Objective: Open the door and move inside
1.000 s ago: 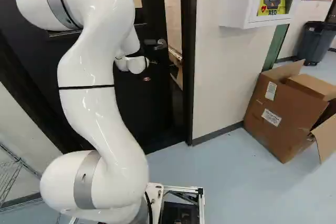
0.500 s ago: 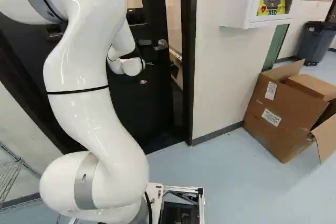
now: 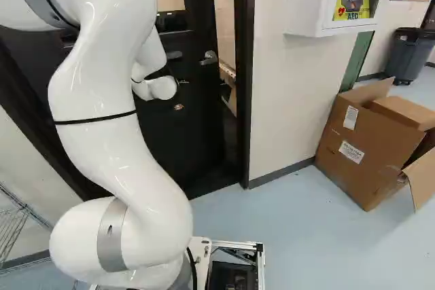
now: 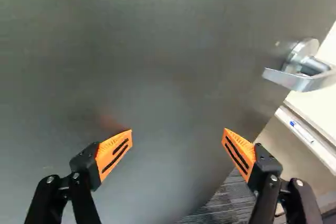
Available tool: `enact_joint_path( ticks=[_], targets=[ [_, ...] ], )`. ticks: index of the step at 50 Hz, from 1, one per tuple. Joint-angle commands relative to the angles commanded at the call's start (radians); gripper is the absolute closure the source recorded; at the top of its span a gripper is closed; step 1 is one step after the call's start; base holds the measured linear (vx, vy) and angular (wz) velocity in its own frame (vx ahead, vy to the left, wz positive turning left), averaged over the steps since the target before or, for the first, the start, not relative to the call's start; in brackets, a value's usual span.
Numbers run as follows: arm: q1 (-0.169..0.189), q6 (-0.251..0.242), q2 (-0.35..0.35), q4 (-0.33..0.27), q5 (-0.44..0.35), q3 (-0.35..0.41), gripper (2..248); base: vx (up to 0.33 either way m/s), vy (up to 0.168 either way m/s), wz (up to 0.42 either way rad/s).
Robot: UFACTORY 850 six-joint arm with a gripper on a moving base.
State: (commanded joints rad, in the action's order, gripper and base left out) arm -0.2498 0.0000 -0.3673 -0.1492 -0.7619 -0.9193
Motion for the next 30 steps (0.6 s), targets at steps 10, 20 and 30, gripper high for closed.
enact_joint_path(
  ticks=[10,20,30],
  targets=[
    [-0.022,0.000,-0.037,-0.011,0.000,-0.046,3,0.000,0.000,0.000],
    [-0.041,0.000,-0.081,-0.012,0.000,-0.100,3,0.000,0.000,0.000],
    [-0.059,0.000,-0.126,-0.012,0.000,-0.157,3,0.000,0.000,0.000]
  ],
)
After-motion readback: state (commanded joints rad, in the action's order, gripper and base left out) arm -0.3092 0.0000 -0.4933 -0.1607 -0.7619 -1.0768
